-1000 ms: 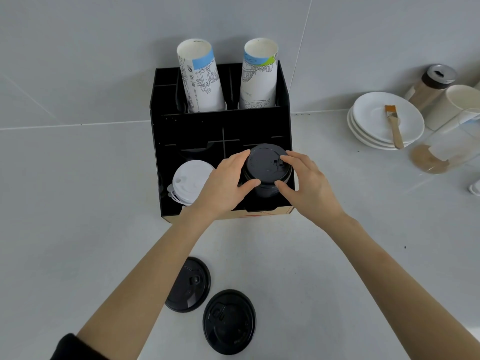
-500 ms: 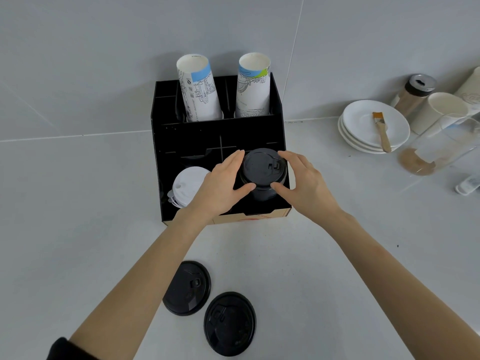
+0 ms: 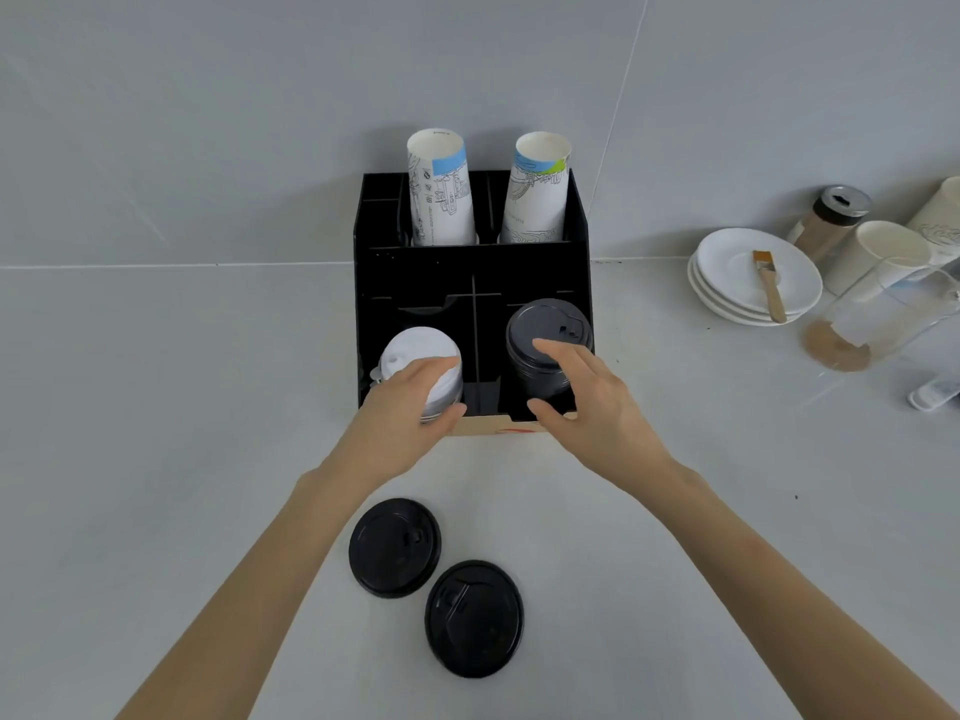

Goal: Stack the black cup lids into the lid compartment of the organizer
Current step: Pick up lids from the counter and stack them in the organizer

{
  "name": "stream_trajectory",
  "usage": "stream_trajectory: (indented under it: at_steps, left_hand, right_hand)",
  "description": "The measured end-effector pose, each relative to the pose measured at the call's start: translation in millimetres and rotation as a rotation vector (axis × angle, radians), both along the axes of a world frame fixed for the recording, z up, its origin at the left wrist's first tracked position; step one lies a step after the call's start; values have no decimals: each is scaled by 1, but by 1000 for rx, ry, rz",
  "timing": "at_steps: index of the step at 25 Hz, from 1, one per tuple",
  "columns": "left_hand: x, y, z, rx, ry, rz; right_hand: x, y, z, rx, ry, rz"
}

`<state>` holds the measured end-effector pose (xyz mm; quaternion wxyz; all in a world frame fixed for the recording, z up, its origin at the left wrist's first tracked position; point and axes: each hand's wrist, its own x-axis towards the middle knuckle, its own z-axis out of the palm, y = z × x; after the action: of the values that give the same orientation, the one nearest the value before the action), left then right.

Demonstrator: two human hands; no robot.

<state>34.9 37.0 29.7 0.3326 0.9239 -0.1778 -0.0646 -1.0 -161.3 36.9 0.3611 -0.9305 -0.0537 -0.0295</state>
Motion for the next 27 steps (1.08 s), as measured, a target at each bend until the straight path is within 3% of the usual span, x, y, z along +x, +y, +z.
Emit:
stream_trajectory:
  at_steps: [4, 13, 19, 27]
  left_hand:
    - [-23, 30, -8, 49, 1, 11]
    - [-80, 78, -54, 143, 219, 112]
    - [-97, 83, -72, 113, 288, 111]
    - [-107, 85, -88, 191, 204, 76]
  right_hand:
    - [-11, 23, -10, -13, 45, 110]
    - [-39, 71, -56, -94, 267, 325]
    - [-49, 87, -75, -116, 385, 397]
    - [-54, 95, -84, -133, 350, 389]
